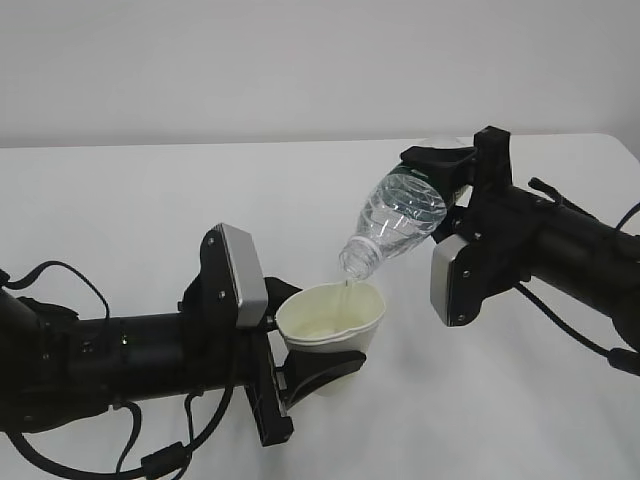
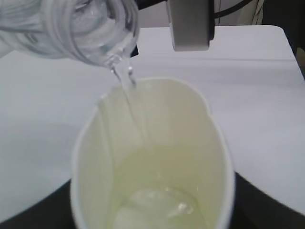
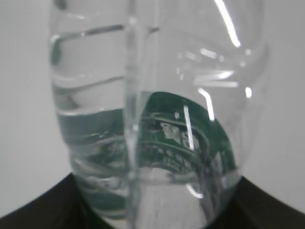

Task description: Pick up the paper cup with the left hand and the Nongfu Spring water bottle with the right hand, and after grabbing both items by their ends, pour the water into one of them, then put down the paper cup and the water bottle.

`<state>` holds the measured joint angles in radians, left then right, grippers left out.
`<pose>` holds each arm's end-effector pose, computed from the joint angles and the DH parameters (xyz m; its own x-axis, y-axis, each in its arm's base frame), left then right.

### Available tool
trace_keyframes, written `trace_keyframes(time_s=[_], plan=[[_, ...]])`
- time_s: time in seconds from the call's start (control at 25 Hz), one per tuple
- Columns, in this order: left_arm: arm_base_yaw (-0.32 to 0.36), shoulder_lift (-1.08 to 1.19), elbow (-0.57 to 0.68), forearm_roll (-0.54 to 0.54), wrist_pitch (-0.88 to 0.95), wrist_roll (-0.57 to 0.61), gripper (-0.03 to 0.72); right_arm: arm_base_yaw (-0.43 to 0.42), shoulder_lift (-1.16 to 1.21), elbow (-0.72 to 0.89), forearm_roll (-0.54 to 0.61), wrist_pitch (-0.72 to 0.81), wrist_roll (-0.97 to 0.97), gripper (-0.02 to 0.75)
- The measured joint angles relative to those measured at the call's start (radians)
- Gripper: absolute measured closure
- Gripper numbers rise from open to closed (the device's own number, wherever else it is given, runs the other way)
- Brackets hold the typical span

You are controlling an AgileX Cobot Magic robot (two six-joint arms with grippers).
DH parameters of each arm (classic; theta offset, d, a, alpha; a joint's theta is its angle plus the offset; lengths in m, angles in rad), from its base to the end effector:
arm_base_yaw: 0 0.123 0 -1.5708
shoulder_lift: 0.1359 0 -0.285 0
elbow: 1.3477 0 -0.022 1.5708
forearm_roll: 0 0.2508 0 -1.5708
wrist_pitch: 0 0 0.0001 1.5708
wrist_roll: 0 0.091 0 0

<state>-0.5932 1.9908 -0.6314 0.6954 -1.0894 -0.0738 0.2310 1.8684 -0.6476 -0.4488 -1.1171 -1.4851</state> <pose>0.2338 -0.2199 0.1097 0.0309 0.2677 -0.9630 0.9418 0.3149 0.1178 0.3126 0.1100 0.1587 0.5924 -0.7996 0.0990 0.0151 -0.1119 -0.9936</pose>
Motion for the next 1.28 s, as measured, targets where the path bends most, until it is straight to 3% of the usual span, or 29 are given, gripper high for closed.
trace_keyframes(time_s=[1.28], plan=[[0.0,0.0,0.0,0.0,0.018,-0.001,0.274,0.0,0.0,0.0,0.0,-0.002,-0.002,0.301]])
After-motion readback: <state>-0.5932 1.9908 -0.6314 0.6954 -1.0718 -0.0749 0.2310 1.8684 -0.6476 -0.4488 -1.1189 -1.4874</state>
